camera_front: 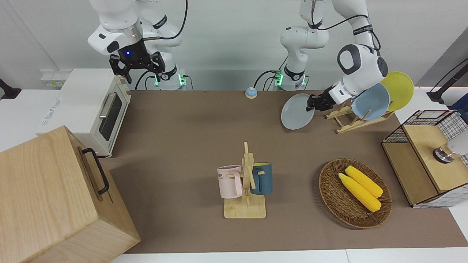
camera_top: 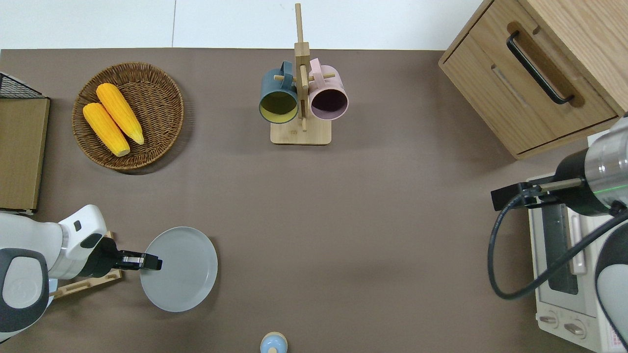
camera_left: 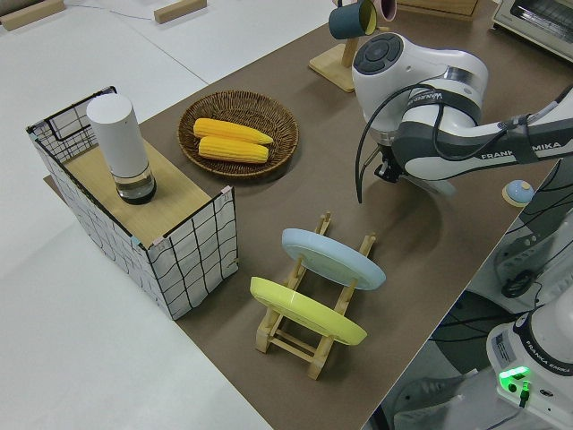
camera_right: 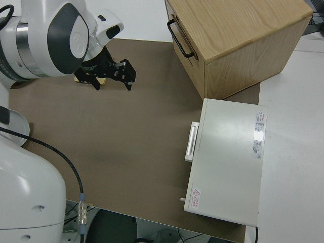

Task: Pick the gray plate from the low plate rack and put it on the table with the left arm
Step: 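Open the left gripper and withdraw it toward the robot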

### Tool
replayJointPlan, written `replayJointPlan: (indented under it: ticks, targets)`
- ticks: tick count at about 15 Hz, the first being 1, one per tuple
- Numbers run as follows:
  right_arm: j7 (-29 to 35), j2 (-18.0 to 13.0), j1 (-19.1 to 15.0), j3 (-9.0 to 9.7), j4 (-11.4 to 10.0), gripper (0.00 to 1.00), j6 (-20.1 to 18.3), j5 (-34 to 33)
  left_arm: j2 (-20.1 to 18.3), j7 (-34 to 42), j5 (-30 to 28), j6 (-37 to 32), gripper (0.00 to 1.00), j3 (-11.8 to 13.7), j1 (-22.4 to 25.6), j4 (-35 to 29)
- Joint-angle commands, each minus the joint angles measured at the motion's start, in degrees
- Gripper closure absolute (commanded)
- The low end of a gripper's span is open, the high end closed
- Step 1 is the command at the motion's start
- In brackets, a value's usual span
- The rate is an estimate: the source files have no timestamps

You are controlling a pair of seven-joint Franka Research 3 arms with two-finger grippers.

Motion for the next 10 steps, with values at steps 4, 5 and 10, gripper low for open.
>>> replayJointPlan:
  ticks: [4, 5, 10]
  targets:
    - [0.0, -0.1, -0.6, 0.33, 0.3, 0.013, -0.8, 0.6, 0.7, 1.4, -1.1, 3.9, 1.00, 0.5, -2.0, -2.2]
    - [0.0, -0.1, -0.6, 0.33, 0.3, 0.013, -0.8, 0.6, 0.7, 1.4, -1.1, 3.9, 1.00, 0.5, -2.0, -2.2]
    - [-0.1, -0.1, -0.6, 0.33, 0.3, 0.011, -0.8, 0.6, 0.3, 1.4, -0.2, 3.8, 0.77, 0.5, -2.0, -2.0]
